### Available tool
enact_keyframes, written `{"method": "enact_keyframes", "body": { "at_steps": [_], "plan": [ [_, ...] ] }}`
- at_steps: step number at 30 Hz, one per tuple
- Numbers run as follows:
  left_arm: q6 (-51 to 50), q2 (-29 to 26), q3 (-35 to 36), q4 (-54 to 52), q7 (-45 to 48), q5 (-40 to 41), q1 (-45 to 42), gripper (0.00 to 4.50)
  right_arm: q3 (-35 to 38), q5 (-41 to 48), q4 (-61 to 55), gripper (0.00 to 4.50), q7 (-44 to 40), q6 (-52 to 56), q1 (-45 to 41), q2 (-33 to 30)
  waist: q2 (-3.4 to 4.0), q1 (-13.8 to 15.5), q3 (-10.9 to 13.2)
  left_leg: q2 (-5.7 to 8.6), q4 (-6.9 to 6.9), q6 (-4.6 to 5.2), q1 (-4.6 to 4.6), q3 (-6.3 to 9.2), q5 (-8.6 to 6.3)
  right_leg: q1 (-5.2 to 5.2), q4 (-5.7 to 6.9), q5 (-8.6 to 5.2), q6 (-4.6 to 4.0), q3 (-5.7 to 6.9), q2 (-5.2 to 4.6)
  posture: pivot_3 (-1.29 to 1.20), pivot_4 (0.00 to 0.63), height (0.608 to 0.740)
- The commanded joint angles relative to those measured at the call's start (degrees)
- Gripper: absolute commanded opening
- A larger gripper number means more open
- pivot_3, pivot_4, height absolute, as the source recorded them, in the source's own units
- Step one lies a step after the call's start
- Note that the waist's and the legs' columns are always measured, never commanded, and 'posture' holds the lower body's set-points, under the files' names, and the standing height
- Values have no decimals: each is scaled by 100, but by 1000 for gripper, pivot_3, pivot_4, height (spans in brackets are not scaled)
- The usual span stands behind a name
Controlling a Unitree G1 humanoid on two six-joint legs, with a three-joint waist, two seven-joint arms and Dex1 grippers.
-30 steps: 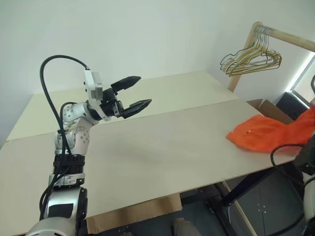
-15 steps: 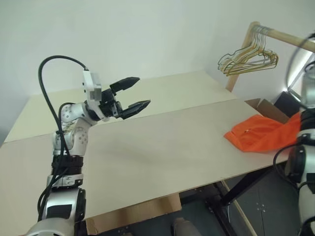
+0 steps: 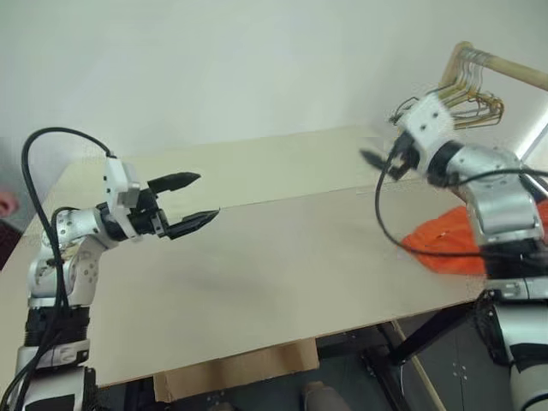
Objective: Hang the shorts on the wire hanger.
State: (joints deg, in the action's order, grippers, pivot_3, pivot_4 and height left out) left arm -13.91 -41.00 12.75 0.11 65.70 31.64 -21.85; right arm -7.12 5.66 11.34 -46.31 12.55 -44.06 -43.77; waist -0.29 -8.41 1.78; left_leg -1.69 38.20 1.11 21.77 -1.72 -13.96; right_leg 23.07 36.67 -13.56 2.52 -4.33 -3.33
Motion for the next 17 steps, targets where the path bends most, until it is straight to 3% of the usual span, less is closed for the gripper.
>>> {"method": "enact_keyframes", "body": {
  "at_steps": [1,7,17],
  "plan": [
    [-25,-109,214,-295,-194,20,119,4500,-56,-92,-327,4453,-342,-209,228,-98,-3,107,2,0,0,0,0,-2,0,2,1,0,0,0,-1,-1,0,740],
    [-153,-298,151,-498,-375,-195,799,4500,-74,68,-705,4453,-877,-171,970,-51,-4,327,3,-6,-2,-1,8,-24,0,10,1,-5,-12,14,6,45,0,740],
    [-100,-208,228,-652,-631,-190,1132,4500,-87,-275,-368,4453,-1021,-363,1102,-83,-23,692,11,-8,-3,-3,9,-43,1,13,4,-7,-20,27,7,75,0,740]
  ]
}}
